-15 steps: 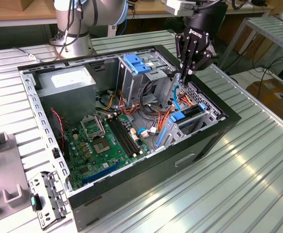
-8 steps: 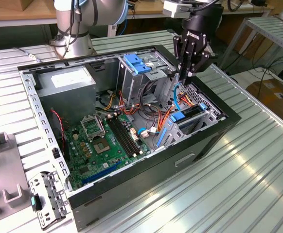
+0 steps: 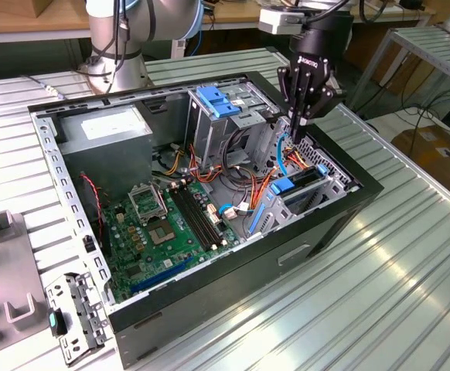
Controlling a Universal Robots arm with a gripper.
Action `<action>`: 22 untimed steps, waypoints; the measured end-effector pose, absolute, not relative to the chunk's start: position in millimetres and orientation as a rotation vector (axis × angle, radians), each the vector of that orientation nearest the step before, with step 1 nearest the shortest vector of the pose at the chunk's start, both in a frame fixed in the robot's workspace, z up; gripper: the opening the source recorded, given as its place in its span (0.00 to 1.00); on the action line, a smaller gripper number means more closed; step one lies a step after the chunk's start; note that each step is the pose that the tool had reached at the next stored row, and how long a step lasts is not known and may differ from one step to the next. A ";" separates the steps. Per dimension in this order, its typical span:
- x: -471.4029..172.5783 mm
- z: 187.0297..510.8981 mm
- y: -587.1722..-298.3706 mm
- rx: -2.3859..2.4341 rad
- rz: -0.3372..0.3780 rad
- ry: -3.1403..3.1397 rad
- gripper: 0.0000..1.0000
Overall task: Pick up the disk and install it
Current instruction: 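Insert the second disk wire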
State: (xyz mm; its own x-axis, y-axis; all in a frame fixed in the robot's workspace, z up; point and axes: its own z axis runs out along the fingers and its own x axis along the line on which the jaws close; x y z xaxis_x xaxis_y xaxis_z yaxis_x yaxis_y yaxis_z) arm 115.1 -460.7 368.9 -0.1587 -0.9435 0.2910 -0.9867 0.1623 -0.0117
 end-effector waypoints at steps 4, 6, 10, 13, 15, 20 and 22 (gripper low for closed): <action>115.1 367.6 -461.7 1.881 0.293 -2.220 0.16; 115.0 367.6 -464.0 1.881 0.293 -2.220 0.16; 113.6 366.7 -471.5 1.883 0.289 -2.221 0.24; 113.6 366.7 -471.9 1.883 0.290 -2.221 0.23; 113.5 366.8 -472.5 1.882 0.292 -2.220 0.16; 110.4 366.7 -474.2 1.885 0.293 -2.217 0.16; 107.1 366.6 -476.2 1.886 0.293 -2.216 0.16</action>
